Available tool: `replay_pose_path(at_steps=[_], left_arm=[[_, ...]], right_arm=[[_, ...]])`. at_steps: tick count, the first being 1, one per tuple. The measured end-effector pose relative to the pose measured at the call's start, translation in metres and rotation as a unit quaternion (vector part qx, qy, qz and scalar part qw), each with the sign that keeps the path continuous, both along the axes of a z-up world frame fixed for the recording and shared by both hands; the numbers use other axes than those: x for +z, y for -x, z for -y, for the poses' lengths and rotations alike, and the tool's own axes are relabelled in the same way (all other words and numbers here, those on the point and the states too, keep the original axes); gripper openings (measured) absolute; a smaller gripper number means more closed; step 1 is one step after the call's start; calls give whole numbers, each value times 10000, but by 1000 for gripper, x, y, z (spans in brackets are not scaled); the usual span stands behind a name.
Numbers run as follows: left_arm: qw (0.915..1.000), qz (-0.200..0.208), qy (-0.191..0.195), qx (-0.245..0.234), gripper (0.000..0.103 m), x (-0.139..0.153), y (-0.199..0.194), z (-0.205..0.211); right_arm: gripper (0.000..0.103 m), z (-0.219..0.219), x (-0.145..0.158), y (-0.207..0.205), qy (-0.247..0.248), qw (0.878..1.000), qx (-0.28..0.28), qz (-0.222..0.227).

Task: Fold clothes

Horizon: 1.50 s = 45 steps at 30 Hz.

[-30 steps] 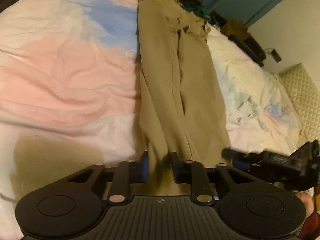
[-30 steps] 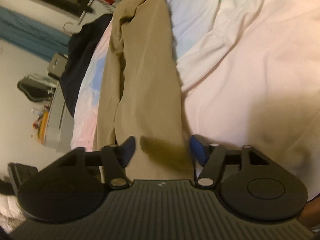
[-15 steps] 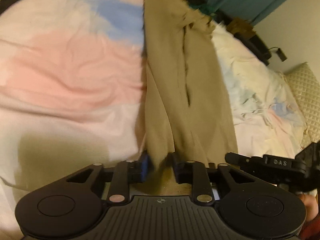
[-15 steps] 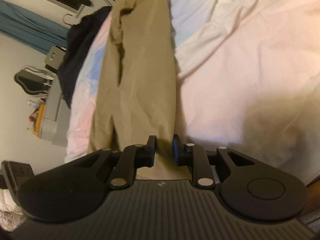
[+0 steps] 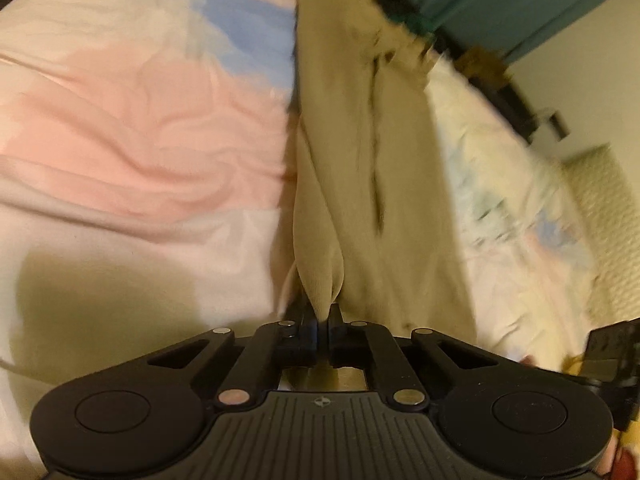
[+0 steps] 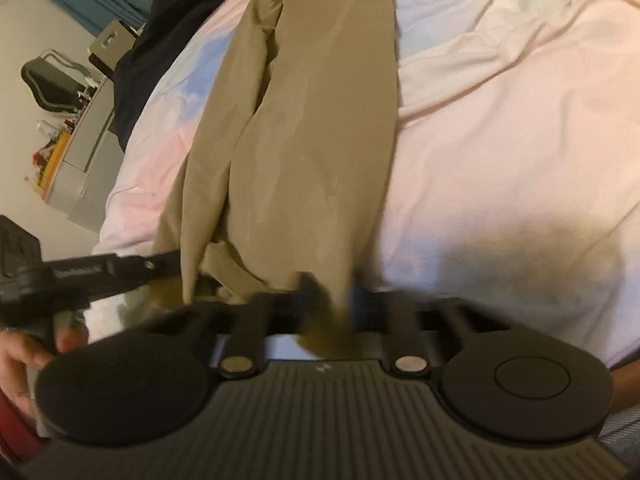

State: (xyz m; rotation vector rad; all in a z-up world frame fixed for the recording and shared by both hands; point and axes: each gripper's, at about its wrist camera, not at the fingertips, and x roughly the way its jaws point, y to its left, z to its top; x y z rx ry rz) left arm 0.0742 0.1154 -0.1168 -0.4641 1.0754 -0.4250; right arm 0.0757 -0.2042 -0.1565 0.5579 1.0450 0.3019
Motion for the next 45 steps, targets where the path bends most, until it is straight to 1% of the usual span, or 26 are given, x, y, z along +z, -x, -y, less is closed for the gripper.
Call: replay_pose_path(at_steps=[2,3,4,5,7,10,13,15,18,19,21,24,27,30,32,36,38,40,43,45], left_arm=[[9975,191,617,274,4,7,8,-17],[9945,285,925,410,4,11,12,-25],[9892,260,1336,542,4,11,14,-32],[9821,235,1744,672,4,11,16,-40],[9659,300,2412,892,4,13,22,-50],[9551,454,2721,1077,3,28,31,-54],[9552,679,2656,1116,3,44,49,-49],[9580,752,2550,1076,3,53,65,-44],[9638,816,2316,1043,3,63,94,-37],[9651,810,2260,1046,3,65,107,-41],[9660,766,2219,1084,3,67,134,-40],[9623,719,2300,1261,3,65,169,-41],[9605,634,2361,1334,3,68,176,-43],[9617,670,2321,1293,3,76,157,-40],[9651,766,2165,1259,3,88,137,-36],[9703,904,1884,1220,3,111,85,-28],[9736,1100,1539,1276,3,120,53,-20],[9745,1205,1309,1368,3,122,23,-13],[9761,1398,804,1456,3,120,-20,0],[9760,1611,362,1418,4,117,-44,13]], right_arm=[[10,13,12,8,-322,9984,-379,278],[10,20,19,14,-453,9965,-528,462],[10,24,27,19,-545,9945,-634,638],[10,28,36,24,-590,9926,-686,804],[10,34,56,29,-653,9890,-739,1099],[9,47,86,38,-757,9824,-786,1517],[9,57,108,50,-861,9772,-739,1793],[9,58,114,62,-816,9761,-669,1900],[9,62,114,84,-874,9764,-596,1882],[9,64,111,95,-941,9768,-580,1835],[9,67,107,120,-987,9778,-530,1774],[9,73,103,156,-1075,9774,-547,1737],[9,80,103,171,-1245,9746,-677,1731],[9,83,110,160,-1247,9714,-730,1884],[9,85,115,145,-1253,9690,-771,1985],[9,88,127,94,-1129,9667,-839,2139],[9,89,132,64,-1078,9658,-900,2180],[9,86,135,33,-972,9650,-947,2243],[9,78,135,-12,-678,9677,-990,2218],[9,71,131,-39,-396,9686,-1023,2233]])
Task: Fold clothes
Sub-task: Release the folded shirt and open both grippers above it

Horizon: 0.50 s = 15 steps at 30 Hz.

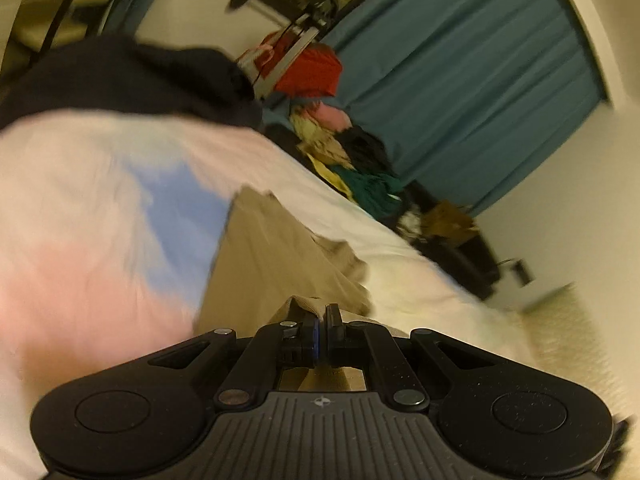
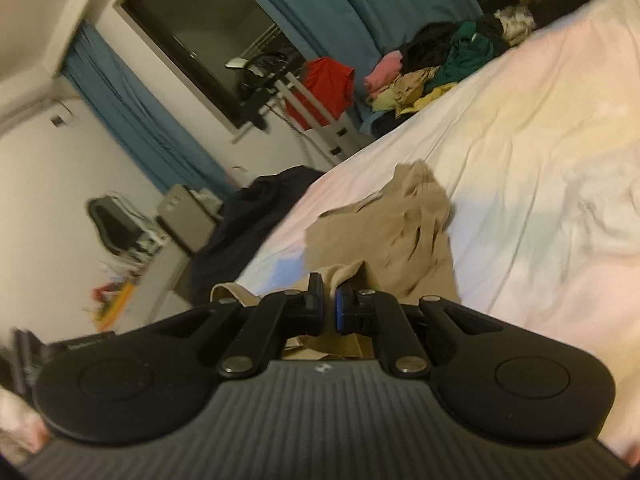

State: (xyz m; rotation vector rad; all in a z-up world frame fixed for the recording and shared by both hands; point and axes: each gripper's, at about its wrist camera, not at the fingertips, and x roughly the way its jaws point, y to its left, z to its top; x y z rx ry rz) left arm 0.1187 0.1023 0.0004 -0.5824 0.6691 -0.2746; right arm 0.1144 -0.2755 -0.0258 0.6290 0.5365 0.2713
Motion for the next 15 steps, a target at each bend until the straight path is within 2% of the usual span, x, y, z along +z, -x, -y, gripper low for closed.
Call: replay_pose_path(at_steps=[3,7,12,15], left_arm=[[9985,101,-538,55,4,-15,-33,16],[9941,126,-1072,47,4,-46,-71,30],[9856,-47,-1687,-101,4,-101,-106,45],[9815,-275,-1888,-150,4,-135,-121,53]], right_arm=[[9,-11,-14,-35,371,9992,-110,-30],[9,-20,-46,-73,713,9972,-208,8],[10,-33,-90,-108,1363,9903,-118,-222],[10,-43,-112,-122,1778,9832,-46,-409]])
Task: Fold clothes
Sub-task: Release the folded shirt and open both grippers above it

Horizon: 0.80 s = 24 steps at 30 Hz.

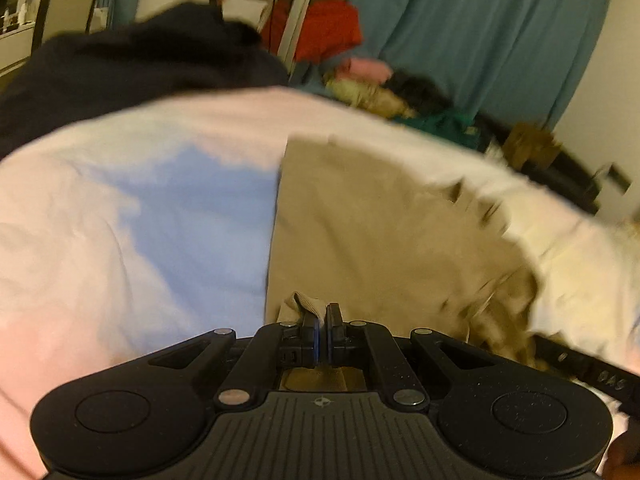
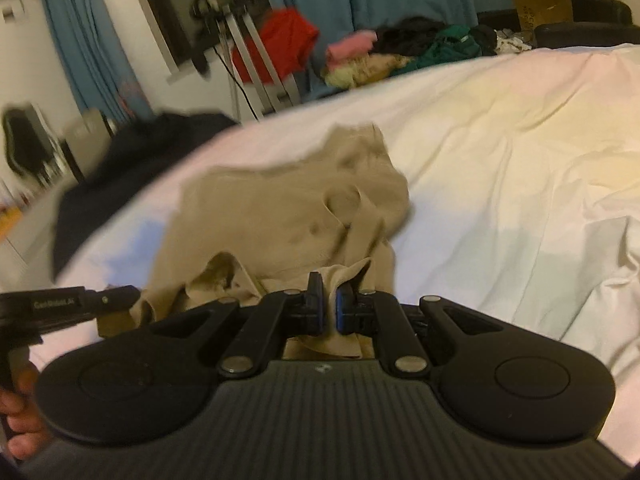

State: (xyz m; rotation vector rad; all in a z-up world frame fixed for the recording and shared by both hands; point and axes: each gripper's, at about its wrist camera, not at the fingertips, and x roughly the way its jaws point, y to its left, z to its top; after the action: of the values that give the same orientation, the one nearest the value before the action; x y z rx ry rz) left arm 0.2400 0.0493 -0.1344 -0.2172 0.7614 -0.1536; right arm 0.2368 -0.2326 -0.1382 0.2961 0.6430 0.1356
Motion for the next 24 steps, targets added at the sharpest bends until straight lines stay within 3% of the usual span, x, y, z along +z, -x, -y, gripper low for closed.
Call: replay_pose_path(at_steps=[3,11,12,14,15,16,17,18,19,20,22,24], left_arm=[[9998,-56,-160,-52,4,-17,-8,5],[9995,102,-287,-46,4,-9,4,9],[9994,136,-317,-42,10,-4,7,11],[9991,211,-364,-9,30,5,16,12],[9990,252,-379,21,48,10,22,12],[9986,339,-398,31,60,16,30,12],[9982,426,-416,41,63,22,38,12],[9978,519,-415,-24,69,28,46,12],[9972,613,-414,-147,79,34,55,13],[9960,736,-455,-224,85,41,66,15],[9930,982,-538,-377,98,53,89,17],[9904,1135,-629,-469,100,61,110,21]], right_arm=[[11,-4,-17,-11,177,9997,55,-171],[11,2,-13,-5,-48,9998,-23,-177],[12,2,-10,-3,-73,9999,-24,-144],[13,1,-2,1,-66,10000,-2,-54],[16,1,4,3,-38,10000,-8,-9],[22,1,9,6,-5,10000,-25,44],[47,2,15,13,29,9998,-79,158],[78,3,22,22,58,9993,-163,337],[89,4,28,32,79,9983,-247,512],[95,5,34,43,88,9971,-333,684],[96,6,46,61,97,9952,-406,889],[96,9,57,76,60,9938,-409,1034]])
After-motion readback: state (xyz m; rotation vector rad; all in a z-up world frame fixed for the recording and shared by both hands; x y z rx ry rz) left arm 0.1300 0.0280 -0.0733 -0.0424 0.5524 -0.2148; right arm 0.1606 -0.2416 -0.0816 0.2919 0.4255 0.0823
